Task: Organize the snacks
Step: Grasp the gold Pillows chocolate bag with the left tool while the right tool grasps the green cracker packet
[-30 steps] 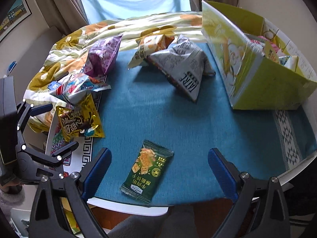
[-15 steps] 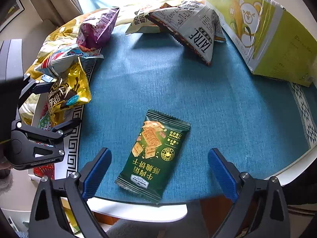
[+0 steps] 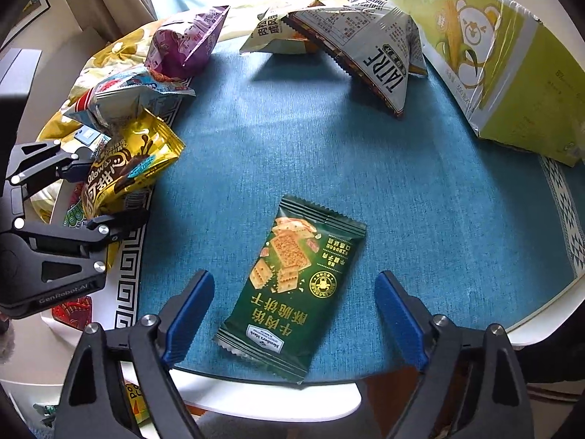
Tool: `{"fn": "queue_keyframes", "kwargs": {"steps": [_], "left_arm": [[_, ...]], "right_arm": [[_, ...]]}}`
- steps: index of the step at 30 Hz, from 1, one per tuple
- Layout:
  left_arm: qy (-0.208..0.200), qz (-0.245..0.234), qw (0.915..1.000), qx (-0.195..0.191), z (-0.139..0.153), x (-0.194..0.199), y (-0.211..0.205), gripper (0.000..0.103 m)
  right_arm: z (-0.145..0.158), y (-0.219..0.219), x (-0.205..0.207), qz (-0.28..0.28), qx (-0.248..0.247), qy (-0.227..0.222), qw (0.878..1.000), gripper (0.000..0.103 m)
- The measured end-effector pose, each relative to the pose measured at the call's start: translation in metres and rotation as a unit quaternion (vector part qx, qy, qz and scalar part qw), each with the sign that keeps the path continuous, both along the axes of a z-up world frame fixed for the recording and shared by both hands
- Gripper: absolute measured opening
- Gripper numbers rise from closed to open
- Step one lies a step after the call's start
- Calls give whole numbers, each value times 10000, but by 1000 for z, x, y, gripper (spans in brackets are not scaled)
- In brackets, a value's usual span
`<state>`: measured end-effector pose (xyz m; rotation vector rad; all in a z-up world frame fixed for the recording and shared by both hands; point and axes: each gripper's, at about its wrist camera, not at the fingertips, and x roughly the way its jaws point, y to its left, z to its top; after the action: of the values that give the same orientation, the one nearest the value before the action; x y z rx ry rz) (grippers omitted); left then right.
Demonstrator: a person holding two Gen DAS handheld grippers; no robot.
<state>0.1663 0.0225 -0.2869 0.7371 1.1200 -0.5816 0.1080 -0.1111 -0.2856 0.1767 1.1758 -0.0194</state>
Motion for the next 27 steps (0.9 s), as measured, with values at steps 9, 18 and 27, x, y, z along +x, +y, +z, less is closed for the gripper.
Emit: {"fn": "queue_keyframes", "kwargs": {"steps": [9, 18, 27], "left_arm": [[39, 141, 9999, -29, 0, -8, -6, 51], [127, 401, 9991, -101, 3, -8, -2, 51], [117, 613, 9975, -319, 19, -3, -7, 50]], "right_arm": [[-1, 9, 3, 58, -280, -84, 9996, 75], [1, 18, 7, 362, -458, -223, 9980, 45], [17, -1, 2, 122, -176, -345, 9992, 43]]}}
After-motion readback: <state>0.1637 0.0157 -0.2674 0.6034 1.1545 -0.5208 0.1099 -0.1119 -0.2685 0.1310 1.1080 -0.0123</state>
